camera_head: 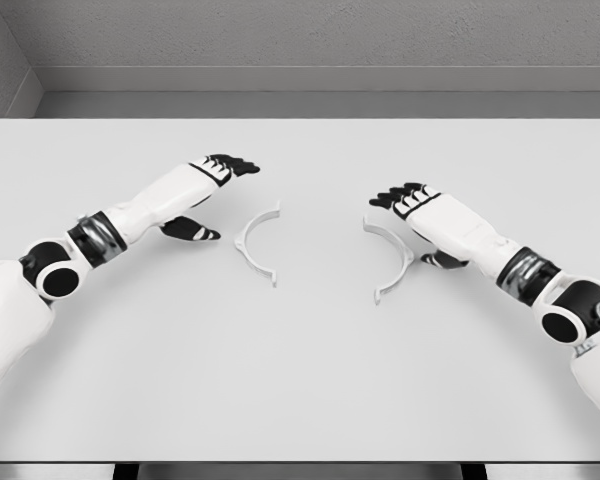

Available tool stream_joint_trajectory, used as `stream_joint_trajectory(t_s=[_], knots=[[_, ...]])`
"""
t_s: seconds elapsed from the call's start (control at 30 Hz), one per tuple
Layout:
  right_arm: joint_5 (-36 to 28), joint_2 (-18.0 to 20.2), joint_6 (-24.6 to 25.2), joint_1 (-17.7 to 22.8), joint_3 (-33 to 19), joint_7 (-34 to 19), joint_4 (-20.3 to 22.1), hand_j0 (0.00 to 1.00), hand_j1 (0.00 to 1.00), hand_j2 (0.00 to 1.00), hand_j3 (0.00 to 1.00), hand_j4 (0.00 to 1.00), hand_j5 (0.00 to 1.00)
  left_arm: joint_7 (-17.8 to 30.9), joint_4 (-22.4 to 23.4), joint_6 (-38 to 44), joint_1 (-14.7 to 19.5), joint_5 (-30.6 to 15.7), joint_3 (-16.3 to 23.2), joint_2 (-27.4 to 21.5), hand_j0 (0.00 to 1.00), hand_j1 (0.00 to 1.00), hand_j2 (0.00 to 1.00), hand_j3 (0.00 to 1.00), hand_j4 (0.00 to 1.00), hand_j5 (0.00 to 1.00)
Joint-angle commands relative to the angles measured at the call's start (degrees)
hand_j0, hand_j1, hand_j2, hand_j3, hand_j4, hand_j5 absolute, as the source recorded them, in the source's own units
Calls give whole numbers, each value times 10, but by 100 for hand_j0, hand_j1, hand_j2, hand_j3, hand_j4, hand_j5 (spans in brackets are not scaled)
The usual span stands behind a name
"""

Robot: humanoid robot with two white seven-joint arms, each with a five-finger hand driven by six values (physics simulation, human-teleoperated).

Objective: Assemble PVC drainage pipe clamps

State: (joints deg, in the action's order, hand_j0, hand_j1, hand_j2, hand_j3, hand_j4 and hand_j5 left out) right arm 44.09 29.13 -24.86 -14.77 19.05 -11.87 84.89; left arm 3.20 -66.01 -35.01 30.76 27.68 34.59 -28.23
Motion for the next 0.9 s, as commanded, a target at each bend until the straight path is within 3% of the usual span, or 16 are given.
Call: stream_joint_trajectory(t_s=[0.0,0.57,0.87], knots=[[1,-2,0,0,1,1,-9,100,100,100,100,100,100,0,1,0,0,-3,1,2,100,100,100,100,100,100],[1,-7,1,3,5,-1,29,100,100,100,100,100,100,0,16,0,0,3,2,29,100,100,100,100,100,100],[1,-8,6,-1,18,-1,28,100,100,100,100,100,100,0,14,0,-2,6,2,48,100,100,100,100,100,100]])
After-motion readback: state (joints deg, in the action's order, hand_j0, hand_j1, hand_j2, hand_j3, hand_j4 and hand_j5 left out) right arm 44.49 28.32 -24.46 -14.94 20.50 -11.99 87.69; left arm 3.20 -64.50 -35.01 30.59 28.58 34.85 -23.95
